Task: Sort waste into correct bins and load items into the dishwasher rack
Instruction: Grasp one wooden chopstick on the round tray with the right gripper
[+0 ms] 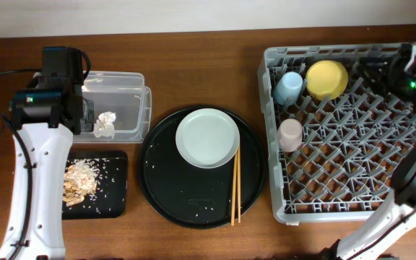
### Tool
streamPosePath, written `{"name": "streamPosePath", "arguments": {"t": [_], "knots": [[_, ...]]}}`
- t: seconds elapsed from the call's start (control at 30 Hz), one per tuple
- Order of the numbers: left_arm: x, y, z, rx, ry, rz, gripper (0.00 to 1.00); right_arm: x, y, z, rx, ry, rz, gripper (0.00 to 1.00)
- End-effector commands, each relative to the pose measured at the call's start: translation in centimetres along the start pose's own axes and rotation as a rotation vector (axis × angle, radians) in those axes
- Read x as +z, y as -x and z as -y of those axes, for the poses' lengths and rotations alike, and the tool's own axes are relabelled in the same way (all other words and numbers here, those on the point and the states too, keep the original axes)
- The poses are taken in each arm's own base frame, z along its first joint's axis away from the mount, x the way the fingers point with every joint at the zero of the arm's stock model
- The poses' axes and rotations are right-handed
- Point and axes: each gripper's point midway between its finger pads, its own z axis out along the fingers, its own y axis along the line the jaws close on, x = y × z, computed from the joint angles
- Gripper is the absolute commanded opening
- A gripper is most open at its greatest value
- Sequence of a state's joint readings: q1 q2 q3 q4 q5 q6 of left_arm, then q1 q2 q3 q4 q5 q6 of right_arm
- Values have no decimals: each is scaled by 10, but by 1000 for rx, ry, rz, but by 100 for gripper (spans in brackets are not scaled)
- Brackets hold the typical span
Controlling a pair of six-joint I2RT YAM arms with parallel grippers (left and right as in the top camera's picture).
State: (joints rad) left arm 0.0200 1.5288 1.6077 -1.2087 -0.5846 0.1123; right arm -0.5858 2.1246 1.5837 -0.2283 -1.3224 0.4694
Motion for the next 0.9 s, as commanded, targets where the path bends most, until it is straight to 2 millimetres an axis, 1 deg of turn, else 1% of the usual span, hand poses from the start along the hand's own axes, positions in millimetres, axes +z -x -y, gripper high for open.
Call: {"name": "streamPosePath", "arguments": {"t": [0.0,0.03,0.07,0.1,0.13,0.17,0.2,0.23,0.27,0.3,0.33,0.37,0.4,0.47,0.5,0.53,0.57,0.63,0.67,0.77,0.83,0.87], "knots": [[-6,1,-8,-13,16,17,99,-2,7,-66,-220,-280,99,43],[-6,1,-8,-13,16,17,99,-2,1,-70,-257,-370,103,43],[-6,1,-8,-13,16,17,99,-6,-13,-77,-327,-577,104,43],[-6,1,-8,-13,16,17,99,-5,-26,-86,-371,-681,89,43],[-6,1,-8,-13,16,17,99,-3,-38,-93,-397,-732,70,43],[-6,1,-8,-13,16,17,99,6,-63,-107,-436,-793,19,43],[-6,1,-8,-13,16,17,99,15,-87,-116,-455,-823,-40,43],[-6,1,-8,-13,16,17,99,26,-114,-121,-467,-834,-116,43],[-6,1,-8,-13,16,17,99,37,-145,-125,-469,-832,-214,43],[-6,1,-8,-13,16,17,99,46,-173,-126,-468,-828,-306,44],[-6,1,-8,-13,16,17,99,61,-214,-126,-473,-818,-435,51],[-6,1,-8,-13,16,17,99,65,-230,-125,-467,-818,-482,58],[-6,1,-8,-13,16,17,99,73,-257,-121,-451,-822,-551,98],[-6,1,-8,-13,16,17,99,80,-295,-111,-457,-829,-664,98],[-6,1,-8,-13,16,17,99,81,-308,-107,-457,-826,-703,99],[-6,1,-8,-13,16,17,99,79,-329,-100,-439,-846,-754,80],[-6,1,-8,-13,16,17,99,77,-340,-95,-441,-852,-788,71],[-6,1,-8,-13,16,17,99,66,-369,-78,-414,-891,-865,42],[-6,1,-8,-13,16,17,99,60,-382,-66,-392,-916,-894,38],[-6,1,-8,-13,16,17,99,51,-409,-33,-339,-962,-914,38],[-6,1,-8,-13,16,17,99,50,-423,-15,-322,-968,-904,37],[-6,1,-8,-13,16,17,99,50,-426,-10,-313,-975,-891,38]]}}
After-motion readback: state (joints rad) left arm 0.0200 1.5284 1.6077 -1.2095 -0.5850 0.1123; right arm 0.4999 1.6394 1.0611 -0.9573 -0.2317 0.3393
